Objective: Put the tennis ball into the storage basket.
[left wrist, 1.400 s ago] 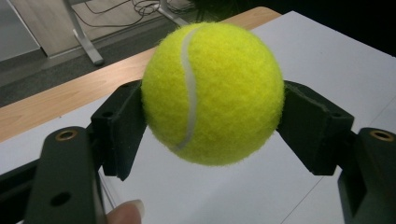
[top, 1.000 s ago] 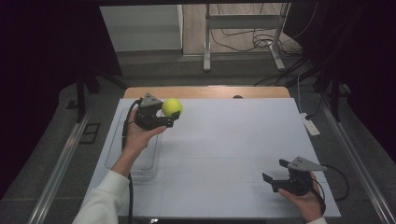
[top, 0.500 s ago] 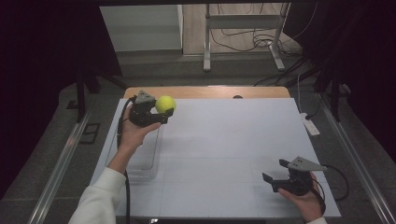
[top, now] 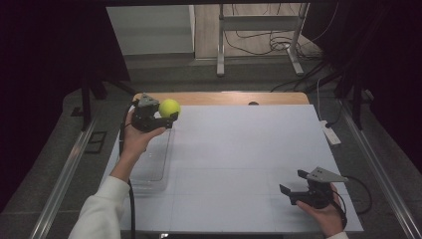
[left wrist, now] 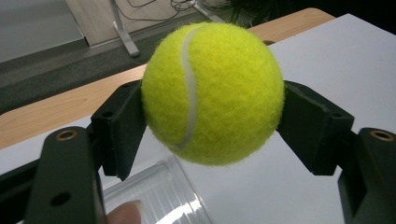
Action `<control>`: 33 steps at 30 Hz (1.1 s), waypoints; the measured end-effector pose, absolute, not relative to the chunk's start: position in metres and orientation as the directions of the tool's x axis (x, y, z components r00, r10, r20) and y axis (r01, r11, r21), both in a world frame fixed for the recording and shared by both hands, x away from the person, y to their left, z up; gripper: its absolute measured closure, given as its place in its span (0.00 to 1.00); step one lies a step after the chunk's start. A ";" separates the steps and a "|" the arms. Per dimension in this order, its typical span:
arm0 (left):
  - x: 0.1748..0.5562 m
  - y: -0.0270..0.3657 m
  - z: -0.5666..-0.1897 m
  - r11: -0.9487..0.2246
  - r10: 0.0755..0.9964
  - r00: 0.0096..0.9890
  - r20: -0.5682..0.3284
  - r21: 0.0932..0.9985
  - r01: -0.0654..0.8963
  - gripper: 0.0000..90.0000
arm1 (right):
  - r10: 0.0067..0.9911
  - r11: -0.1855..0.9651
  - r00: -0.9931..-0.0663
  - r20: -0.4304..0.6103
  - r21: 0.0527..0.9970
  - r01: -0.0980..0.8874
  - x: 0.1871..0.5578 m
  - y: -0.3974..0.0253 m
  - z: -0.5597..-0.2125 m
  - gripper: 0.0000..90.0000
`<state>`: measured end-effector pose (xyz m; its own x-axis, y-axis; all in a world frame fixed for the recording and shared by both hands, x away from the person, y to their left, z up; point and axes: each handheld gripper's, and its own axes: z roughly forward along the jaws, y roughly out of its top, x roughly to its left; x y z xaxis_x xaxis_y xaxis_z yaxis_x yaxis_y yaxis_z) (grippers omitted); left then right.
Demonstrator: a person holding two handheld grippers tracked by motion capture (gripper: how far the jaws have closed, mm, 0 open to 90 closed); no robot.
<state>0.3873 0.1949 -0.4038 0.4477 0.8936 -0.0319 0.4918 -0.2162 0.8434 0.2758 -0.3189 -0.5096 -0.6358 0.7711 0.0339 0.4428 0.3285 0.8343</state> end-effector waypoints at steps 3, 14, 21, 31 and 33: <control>0.388 0.199 -0.402 -0.223 0.896 0.444 -0.025 0.838 0.498 0.31 | 0.771 0.326 -0.636 0.037 0.835 0.444 0.276 -0.319 -0.510 0.11; 0.395 0.210 -0.402 -0.214 0.909 0.416 -0.027 0.826 0.521 0.31 | 0.771 0.325 -0.635 0.038 0.834 0.445 0.276 -0.319 -0.510 0.11; 0.401 0.215 -0.403 -0.207 0.919 0.393 -0.024 0.821 0.533 0.31 | 0.772 0.325 -0.634 0.037 0.835 0.444 0.276 -0.319 -0.510 0.11; 0.407 0.229 -0.406 -0.169 0.942 0.333 -0.032 0.813 0.557 0.31 | 0.773 0.325 -0.634 0.036 0.835 0.443 0.275 -0.320 -0.510 0.11; 0.408 0.233 -0.406 -0.167 0.945 0.325 -0.031 0.810 0.563 0.31 | 0.773 0.325 -0.634 0.036 0.835 0.443 0.275 -0.320 -0.509 0.11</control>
<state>0.4077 0.2325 -0.4063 0.3253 0.9451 -0.0305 0.5625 -0.1675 0.8097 0.2755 -0.3197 -0.5094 -0.6340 0.7725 0.0361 0.4434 0.3248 0.8354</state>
